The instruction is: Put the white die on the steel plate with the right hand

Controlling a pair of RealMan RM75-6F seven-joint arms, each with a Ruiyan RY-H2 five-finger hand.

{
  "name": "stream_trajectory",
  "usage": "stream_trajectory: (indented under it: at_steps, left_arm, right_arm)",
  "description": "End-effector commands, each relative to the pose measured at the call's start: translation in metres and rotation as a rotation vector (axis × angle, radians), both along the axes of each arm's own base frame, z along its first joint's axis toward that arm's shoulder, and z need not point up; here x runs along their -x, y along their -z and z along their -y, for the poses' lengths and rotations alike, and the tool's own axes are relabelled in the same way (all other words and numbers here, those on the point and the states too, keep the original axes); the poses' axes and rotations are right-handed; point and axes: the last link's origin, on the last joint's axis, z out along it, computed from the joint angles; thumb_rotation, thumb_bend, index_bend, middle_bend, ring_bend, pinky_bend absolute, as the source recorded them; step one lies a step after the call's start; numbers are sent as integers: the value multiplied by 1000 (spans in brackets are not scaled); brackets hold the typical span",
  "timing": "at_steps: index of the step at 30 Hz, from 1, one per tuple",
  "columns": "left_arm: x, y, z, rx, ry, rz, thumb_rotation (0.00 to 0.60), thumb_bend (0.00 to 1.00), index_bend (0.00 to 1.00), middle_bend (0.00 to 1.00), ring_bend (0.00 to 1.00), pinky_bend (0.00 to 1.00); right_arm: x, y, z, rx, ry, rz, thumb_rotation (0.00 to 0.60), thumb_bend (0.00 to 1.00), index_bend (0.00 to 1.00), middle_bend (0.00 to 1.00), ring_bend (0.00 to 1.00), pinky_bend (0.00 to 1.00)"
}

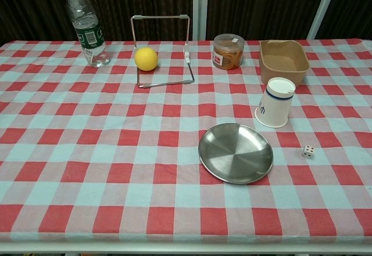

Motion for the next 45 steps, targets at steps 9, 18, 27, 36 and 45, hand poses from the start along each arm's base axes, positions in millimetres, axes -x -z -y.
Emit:
stream_trajectory:
  at_steps: [9, 18, 27, 36, 45]
  left_arm:
    - [0, 3, -3, 13, 0, 29, 600, 17, 197, 198, 88, 3]
    - [0, 4, -3, 22, 4, 54, 600, 17, 198, 198, 88, 3]
    - [7, 6, 0, 24, -21, 77, 600, 16, 198, 198, 88, 3]
    - [11, 7, 1, 20, -31, 98, 600, 17, 205, 198, 88, 3]
    - [14, 8, 1, 25, -39, 112, 600, 17, 204, 198, 88, 3]
  right_arm:
    - [-10, 8, 8, -30, -40, 13, 600, 180, 144, 266, 89, 144]
    - [-37, 57, 45, -304, -110, -72, 600, 162, 203, 709, 662, 768]
    - [-55, 121, 88, -513, -177, -240, 600, 169, 384, 981, 930, 1000]
    - [-63, 156, 103, -545, -226, -326, 600, 170, 427, 990, 935, 1000]
    - [-60, 164, 108, -565, -215, -353, 600, 169, 431, 990, 935, 1000]
